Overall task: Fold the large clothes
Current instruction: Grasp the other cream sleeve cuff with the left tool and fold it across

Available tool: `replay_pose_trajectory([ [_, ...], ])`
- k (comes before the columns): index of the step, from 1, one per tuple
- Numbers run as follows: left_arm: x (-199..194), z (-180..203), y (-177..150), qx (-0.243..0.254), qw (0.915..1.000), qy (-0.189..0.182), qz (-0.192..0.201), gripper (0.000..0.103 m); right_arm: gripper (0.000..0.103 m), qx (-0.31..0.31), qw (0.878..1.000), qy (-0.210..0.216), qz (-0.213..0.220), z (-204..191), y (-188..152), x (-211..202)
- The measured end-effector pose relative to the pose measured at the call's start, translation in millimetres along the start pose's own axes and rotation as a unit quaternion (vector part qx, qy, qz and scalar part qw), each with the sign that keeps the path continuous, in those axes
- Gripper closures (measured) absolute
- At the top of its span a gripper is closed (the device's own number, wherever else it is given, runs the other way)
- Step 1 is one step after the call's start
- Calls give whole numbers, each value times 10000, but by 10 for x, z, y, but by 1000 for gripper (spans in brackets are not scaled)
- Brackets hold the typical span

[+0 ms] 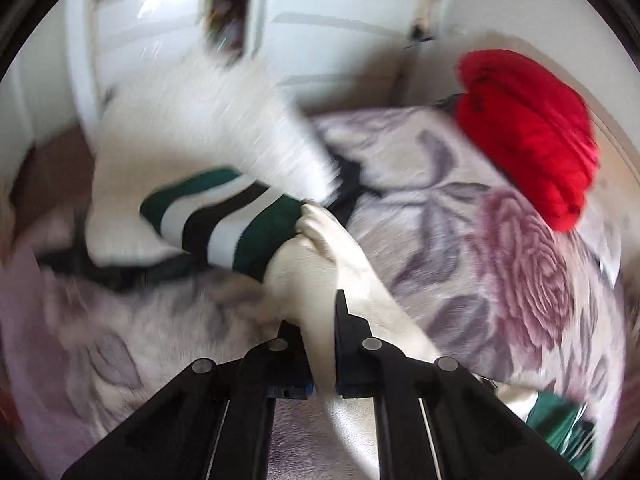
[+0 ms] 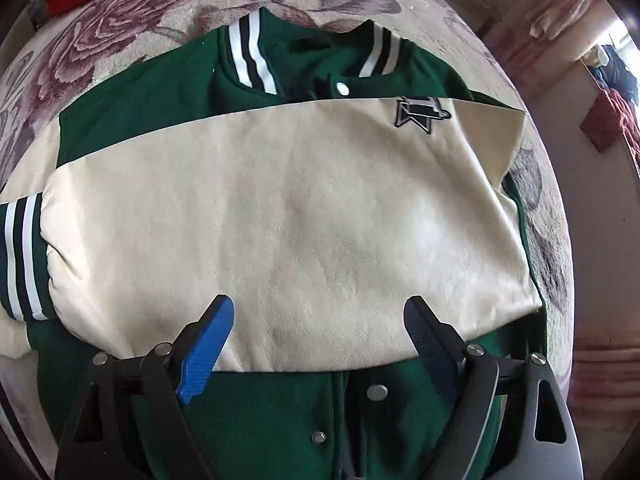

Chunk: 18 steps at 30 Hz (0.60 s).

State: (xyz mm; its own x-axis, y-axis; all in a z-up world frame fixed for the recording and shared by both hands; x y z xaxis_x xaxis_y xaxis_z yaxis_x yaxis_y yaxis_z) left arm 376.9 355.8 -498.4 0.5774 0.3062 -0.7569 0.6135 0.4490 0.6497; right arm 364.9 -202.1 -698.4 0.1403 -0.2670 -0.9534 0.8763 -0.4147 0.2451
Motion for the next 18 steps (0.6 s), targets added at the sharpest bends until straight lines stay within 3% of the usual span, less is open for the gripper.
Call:
replay_pose_trajectory([
  [5, -436, 808, 260, 831, 9950, -293, 462, 99, 15, -176, 9996, -83, 188, 4, 126, 5],
  [10, -943, 1800, 163, 1808, 9777, -851, 637, 100, 14, 71, 9997, 208, 87, 253, 209, -32],
  [15, -1463, 3029, -396, 2841, 9437, -1588, 587, 100, 14, 650, 9965, 509, -162, 865, 186, -20],
  [18, -1715, 3718, -907, 3334, 9186, -2087, 394, 100, 14, 1152, 9902, 671, -408, 1407, 111, 52],
])
Point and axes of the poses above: each gripper's, at about its wrist camera, not at the fingertips, and x roughly the way its jaws point, z to its right, y to its top, the point moved 4 cm from there along x, roughly the way its jaws point, and after that the axes turned 10 degrees about x, right-handed, at the moved point
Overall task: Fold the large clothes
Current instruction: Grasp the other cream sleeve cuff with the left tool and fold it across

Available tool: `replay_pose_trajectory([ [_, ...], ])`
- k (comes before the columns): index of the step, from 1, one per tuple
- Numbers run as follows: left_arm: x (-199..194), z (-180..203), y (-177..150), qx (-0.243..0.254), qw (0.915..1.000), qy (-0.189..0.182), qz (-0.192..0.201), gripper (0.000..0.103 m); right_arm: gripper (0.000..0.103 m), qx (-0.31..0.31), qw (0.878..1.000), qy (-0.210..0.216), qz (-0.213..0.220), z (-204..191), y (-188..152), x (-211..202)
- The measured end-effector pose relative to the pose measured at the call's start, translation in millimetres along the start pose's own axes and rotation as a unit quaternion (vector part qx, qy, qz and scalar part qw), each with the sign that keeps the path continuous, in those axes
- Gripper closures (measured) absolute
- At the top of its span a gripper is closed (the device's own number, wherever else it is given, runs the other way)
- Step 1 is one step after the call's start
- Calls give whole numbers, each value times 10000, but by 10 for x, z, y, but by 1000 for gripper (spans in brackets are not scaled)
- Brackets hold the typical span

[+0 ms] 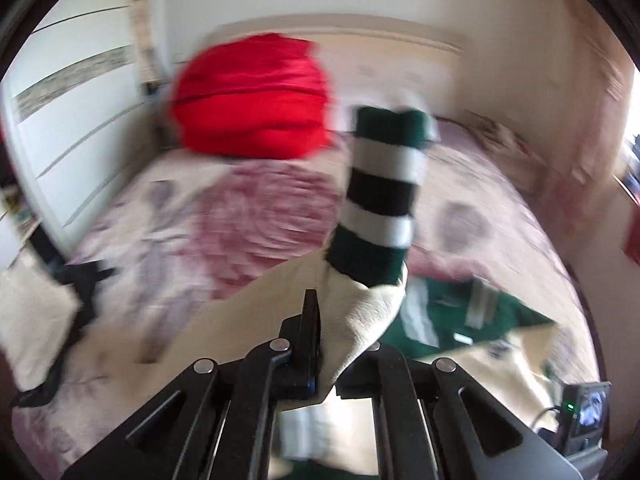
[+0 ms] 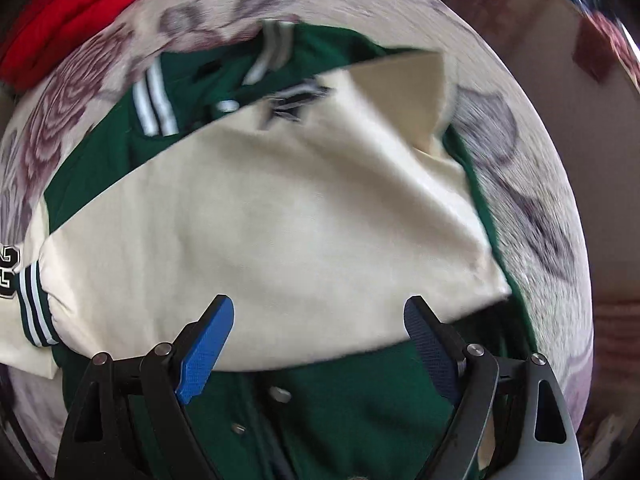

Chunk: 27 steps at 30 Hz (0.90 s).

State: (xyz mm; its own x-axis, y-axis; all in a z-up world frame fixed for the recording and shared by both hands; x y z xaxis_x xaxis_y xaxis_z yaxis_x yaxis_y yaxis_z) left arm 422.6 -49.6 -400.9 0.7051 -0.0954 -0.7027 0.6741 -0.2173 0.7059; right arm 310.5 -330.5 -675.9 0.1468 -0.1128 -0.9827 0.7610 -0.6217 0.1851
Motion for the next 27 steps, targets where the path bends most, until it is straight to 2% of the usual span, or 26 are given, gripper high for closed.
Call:
replay_pose_trajectory([
  [2, 191, 658, -3, 271, 9982, -479, -232, 100, 14, 280, 9996, -46, -71, 386, 39, 9],
  [6, 553, 1663, -157, 704, 9889, -1084, -739, 100, 14, 689, 9972, -175, -218, 1092, 28, 59],
  [9, 871, 2271, -409, 1220, 9771, -1210, -1254, 99, 14, 909, 9947, -288, -371, 1577, 16, 143],
  [10, 950, 2384, -468, 1300, 9744, -1201, -1384, 99, 14, 1006, 9935, -277, -465, 1731, 12, 186],
  [12, 1159, 2622, -697, 1633, 9633, -1115, -1815, 95, 14, 1185, 9908, -189, -621, 1959, 23, 255],
  [15, 1309, 2807, -964, 1965, 9504, -1090, -2149, 91, 14, 1458, 9857, 110, -843, 2245, 68, 338],
  [16, 1314, 2862, -1028, 2027, 9465, -1142, -2237, 82, 14, 1544, 9839, 230, -872, 2333, 106, 345],
  [17, 1348, 2882, -1101, 2088, 9422, -1224, -2316, 64, 14, 1611, 9824, 330, -889, 2389, 138, 346],
  [18, 1341, 2892, -1158, 2119, 9370, -1369, -2416, 52, 14, 1710, 9800, 477, -899, 2462, 194, 337],
  [19, 1355, 2939, -1224, 2087, 9311, -1584, -2540, 19, 14, 1819, 9772, 603, -909, 2526, 259, 321],
  [20, 1345, 2938, -1278, 1976, 9255, -1792, -2690, 6, 14, 1930, 9740, 745, -919, 2575, 324, 302],
  [21, 1309, 2881, -1327, 1811, 9201, -1988, -2848, 6, 14, 2052, 9696, 982, -897, 2607, 395, 276],
  [23, 1204, 2779, -1368, 1737, 9138, -2122, -2995, 6, 14, 2268, 9577, 1561, -837, 2622, 552, 224],
  [26, 1001, 2508, -1304, 1452, 9140, -2307, -3004, 6, 14, 2330, 9441, 2161, -875, 2494, 773, 224],
  [27, 946, 2335, -1254, 1291, 9190, -2255, -2965, 6, 14, 2302, 9390, 2362, -970, 2386, 841, 266],
])
Point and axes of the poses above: each gripper's, at about its wrist camera, not at the fingertips, and x roughly the way its jaws point, z to its right, y to its top, the point moved 4 cm from there along x, roughly the way its jaws point, and after that the axes turned 10 degrees about x, right-handed, at the moved point
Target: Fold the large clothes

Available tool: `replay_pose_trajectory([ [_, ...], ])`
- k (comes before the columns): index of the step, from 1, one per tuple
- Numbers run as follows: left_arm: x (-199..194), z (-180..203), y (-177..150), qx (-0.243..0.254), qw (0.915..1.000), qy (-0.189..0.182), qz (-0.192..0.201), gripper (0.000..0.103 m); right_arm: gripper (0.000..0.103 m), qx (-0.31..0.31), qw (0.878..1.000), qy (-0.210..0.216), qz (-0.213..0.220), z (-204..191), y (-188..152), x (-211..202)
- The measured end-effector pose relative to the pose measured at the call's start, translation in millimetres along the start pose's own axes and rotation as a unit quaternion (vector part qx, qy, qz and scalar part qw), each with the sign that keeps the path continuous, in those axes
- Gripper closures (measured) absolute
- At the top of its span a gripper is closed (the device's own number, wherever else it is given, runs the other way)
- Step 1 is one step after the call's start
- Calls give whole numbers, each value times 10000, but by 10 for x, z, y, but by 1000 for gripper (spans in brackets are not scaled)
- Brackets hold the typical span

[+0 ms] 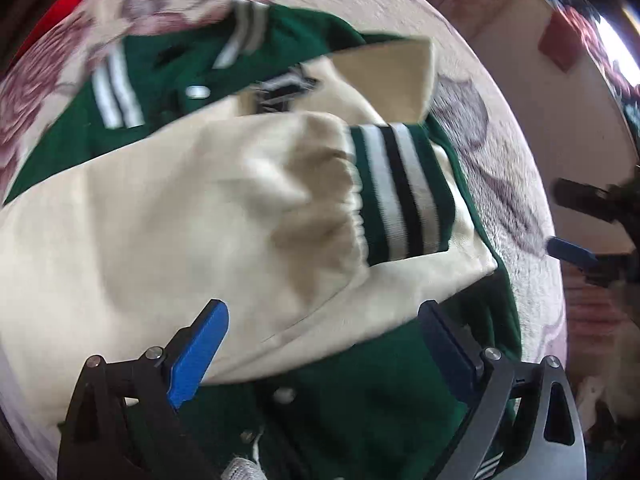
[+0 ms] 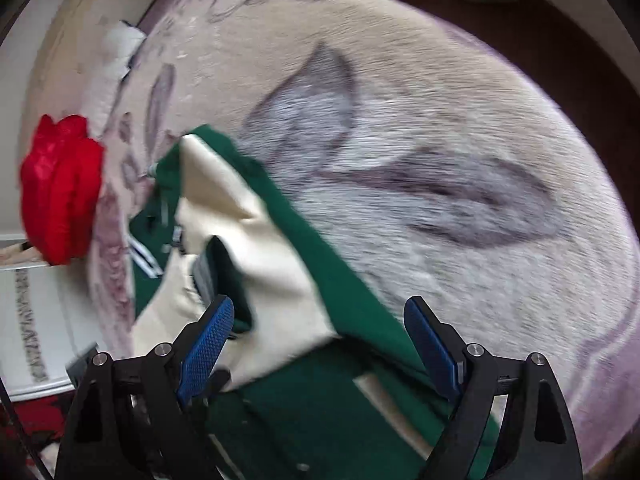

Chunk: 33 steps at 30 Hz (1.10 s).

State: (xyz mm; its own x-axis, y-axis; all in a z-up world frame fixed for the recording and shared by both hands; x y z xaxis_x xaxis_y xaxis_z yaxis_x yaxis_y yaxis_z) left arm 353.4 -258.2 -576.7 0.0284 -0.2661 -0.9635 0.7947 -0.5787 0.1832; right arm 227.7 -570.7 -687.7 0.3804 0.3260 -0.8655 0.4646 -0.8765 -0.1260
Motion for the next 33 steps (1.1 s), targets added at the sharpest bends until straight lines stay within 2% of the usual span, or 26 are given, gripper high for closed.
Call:
replay_pose_trajectory([
  [2, -240, -235, -119, -287, 9994, 154, 62, 6, 14, -71, 9993, 220, -307, -202, 30, 219],
  [5, -522, -756, -266, -693, 9941, 829, 139, 6, 14, -380, 9966, 263, -684, -514, -41, 595],
  [7, -609, -1172, -404, -932, 9830, 1584, 44, 6, 14, -584, 9929, 366, -969, -694, -115, 864],
  [9, -595, -1530, -505, -1138, 9728, 2019, -60, 6, 14, -858, 9880, 339, -1240, -837, -209, 1115],
  [10, -552, -1679, -567, -1216, 9675, 2213, -149, 6, 18, -1111, 9836, 286, -1394, -907, -299, 1265],
  [11, -497, -1848, -641, -1322, 9616, 2387, -293, 6, 39, -1331, 9806, 124, -1432, -948, -373, 1378],
  [12, -453, -1917, -700, -1386, 9598, 2414, -360, 6, 57, -1568, 9779, -123, -1376, -987, -452, 1457],
  [13, -433, -1986, -746, -1467, 9579, 2435, -412, 6, 79, -1712, 9761, -208, -1324, -1004, -509, 1488],
  [15, -447, -2045, -796, -1605, 9574, 2366, -392, 6, 87, -1586, 9798, -269, -1190, -1000, -527, 1442],
  [16, -481, -2015, -815, -1630, 9582, 2326, -339, 6, 89, -1536, 9828, -422, -935, -982, -487, 1349],
  [18, -472, -1928, -727, -1586, 9606, 2265, -286, 6, 89, -1362, 9874, -633, -500, -900, -369, 1159],
  [19, -475, -1919, -632, -1558, 9616, 2243, -286, 6, 89, -1263, 9878, -786, -454, -847, -311, 1127],
  [21, -556, -1780, -515, -1472, 9640, 2199, -251, 6, 87, -1280, 9836, -1049, -713, -845, -256, 1169],
  [22, -597, -1748, -437, -1447, 9654, 2157, -218, 6, 80, -1260, 9813, -1151, -887, -868, -249, 1173],
  [23, -642, -1747, -330, -1430, 9669, 2108, -155, 6, 63, -1251, 9786, -1260, -1038, -908, -262, 1142],
  [25, -764, -1710, -90, -1388, 9686, 2062, 18, 6, 57, -1299, 9755, -1430, -1049, -1007, -234, 990],
  [26, -802, -1704, 47, -1359, 9690, 2063, 76, 6, 55, -1369, 9758, -1477, -858, -1111, -215, 879],
  [27, -788, -1705, 270, -1300, 9686, 2119, 73, 6, 54, -1454, 9762, -1471, -647, -1241, -200, 774],
  [29, -667, -1730, 577, -1163, 9702, 2128, 4, 6, 49, -1573, 9775, -1314, -496, -1534, -191, 718],
  [31, -429, -1780, 848, -1035, 9718, 2108, -192, 6, 49, -1696, 9766, -1214, -519, -1796, -159, 809],
  [33, -94, -1816, 1049, -959, 9753, 1922, -510, 7, 49, -1783, 9758, -1121, -590, -2070, -101, 1088],
])
Point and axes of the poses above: each gripper's, at about its wrist camera, not at the fingertips, and x roughly the way its jaws point, z to its right, y to its top, the point moved 4 cm from there along x, roughly the way its jaws point, and after that the axes turned 10 degrees about x, right-handed, at the moved point
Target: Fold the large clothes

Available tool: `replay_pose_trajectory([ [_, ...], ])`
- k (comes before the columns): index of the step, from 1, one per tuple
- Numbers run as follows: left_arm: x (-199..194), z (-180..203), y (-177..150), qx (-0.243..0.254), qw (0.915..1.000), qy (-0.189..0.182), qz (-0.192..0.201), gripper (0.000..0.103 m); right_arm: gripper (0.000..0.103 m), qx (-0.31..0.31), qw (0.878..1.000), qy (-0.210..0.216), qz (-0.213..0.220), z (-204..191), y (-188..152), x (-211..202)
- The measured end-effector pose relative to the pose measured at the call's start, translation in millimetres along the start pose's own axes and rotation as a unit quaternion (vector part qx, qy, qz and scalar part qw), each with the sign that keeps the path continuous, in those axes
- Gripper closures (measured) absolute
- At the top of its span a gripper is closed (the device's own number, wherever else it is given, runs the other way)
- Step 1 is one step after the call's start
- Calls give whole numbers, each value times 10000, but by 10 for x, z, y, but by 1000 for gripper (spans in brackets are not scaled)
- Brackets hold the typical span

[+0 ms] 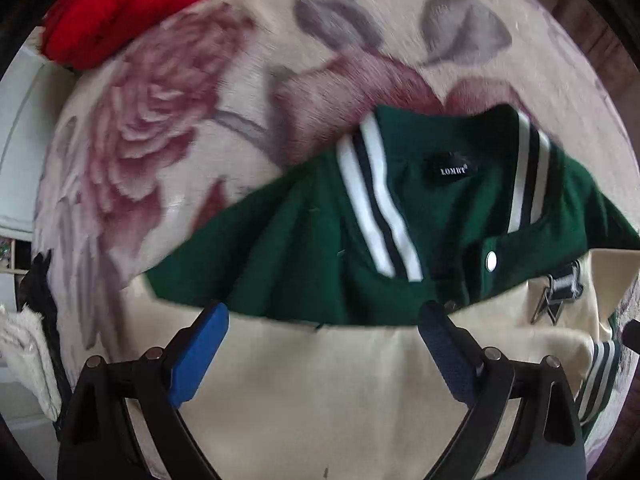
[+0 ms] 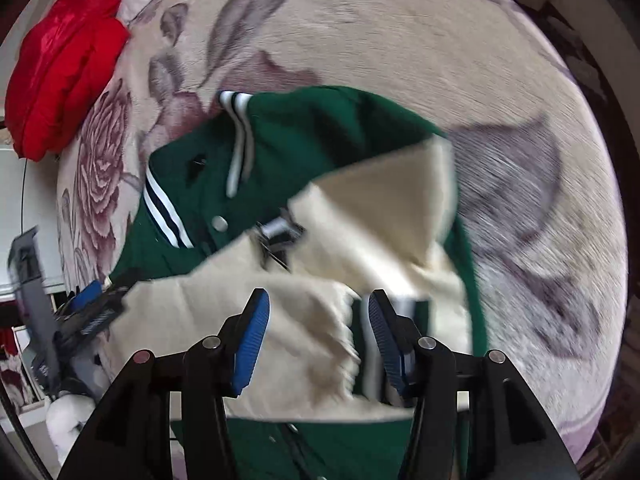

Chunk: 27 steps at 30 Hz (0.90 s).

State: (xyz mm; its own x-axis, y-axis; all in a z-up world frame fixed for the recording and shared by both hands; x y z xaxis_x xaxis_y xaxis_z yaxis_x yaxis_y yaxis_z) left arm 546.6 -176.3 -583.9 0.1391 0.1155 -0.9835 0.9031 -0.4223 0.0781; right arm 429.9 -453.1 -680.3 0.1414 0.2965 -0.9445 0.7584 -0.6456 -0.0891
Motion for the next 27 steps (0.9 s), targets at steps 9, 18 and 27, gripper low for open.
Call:
replay_pose_trajectory([
  [9, 634, 153, 212, -77, 9999, -74, -66, 26, 36, -144, 9983, -520, -241, -534, 493, 1079],
  [18, 503, 44, 141, -215, 9992, -22, 351, 83, 79, -231, 9912, -1231, 430, -639, 451, 1130],
  [27, 542, -86, 324, -381, 9987, -57, 345, 87, 103, -32, 9981, -440, 434, -820, 685, 950],
])
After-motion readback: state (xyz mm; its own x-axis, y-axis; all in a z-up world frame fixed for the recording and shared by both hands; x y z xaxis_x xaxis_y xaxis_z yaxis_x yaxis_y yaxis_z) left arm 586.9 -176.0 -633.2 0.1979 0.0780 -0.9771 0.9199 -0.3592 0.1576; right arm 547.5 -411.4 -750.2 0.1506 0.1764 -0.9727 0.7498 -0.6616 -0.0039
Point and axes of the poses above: each gripper's, at about its wrist camera, not at the fingertips, and x roughly the way its jaws point, z to its right, y to its top, the point moved 4 cm from there along x, roughly the way its jaws point, and after that the axes turned 10 degrees about x, right-handed, at the moved point
